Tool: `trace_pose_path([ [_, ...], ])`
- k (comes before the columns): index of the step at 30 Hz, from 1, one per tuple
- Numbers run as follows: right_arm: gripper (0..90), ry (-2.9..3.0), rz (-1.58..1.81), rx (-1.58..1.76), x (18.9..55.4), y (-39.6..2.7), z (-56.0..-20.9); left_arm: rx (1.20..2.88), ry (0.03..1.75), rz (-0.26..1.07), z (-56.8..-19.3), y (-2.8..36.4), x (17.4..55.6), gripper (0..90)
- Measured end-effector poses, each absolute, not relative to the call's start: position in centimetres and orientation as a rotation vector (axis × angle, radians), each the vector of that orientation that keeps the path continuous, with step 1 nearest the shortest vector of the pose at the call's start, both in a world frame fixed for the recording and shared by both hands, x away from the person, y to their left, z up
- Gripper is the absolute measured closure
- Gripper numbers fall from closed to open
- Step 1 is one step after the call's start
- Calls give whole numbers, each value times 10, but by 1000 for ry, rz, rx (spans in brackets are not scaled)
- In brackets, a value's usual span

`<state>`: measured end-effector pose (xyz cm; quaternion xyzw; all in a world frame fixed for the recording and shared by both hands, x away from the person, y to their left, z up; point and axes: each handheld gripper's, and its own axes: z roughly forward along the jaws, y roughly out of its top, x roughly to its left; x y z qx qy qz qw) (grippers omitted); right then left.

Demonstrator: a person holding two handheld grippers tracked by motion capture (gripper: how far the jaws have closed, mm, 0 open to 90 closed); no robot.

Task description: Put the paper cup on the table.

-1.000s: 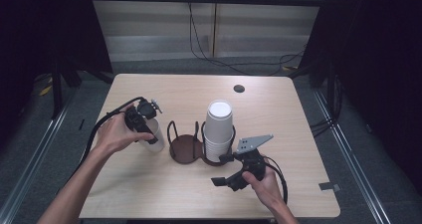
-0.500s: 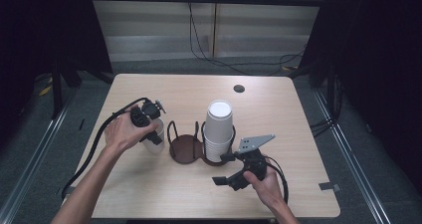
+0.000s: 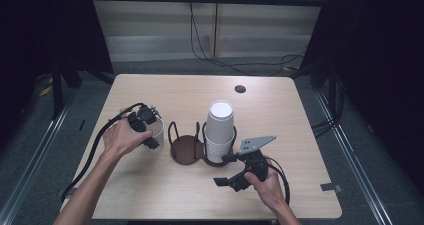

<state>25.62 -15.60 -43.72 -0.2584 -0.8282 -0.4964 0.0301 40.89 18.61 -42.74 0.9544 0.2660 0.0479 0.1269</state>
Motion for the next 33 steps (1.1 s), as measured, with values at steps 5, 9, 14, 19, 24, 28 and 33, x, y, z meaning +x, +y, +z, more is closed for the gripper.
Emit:
trace_pose_path([
  [5,141,-2551,-1530,-797,256,-156,-437,2748,765,138,-430,196,403,76],
  [9,141,-2550,-1532,-806,256,-157,-437,2707,753,128,-429,204,398,95],
  [14,141,-2554,-1533,-813,257,-159,-436,2650,757,125,-428,211,390,131],
  [19,141,-2550,-1546,-822,257,-162,-435,2617,760,120,-430,219,381,162],
  [24,141,-2550,-1543,-826,256,-163,-435,2552,778,136,-429,227,374,161],
  [28,141,-2549,-1545,-828,256,-164,-435,2530,786,143,-428,234,369,159],
  [33,141,-2550,-1547,-834,256,-165,-435,2506,786,140,-431,242,360,161],
])
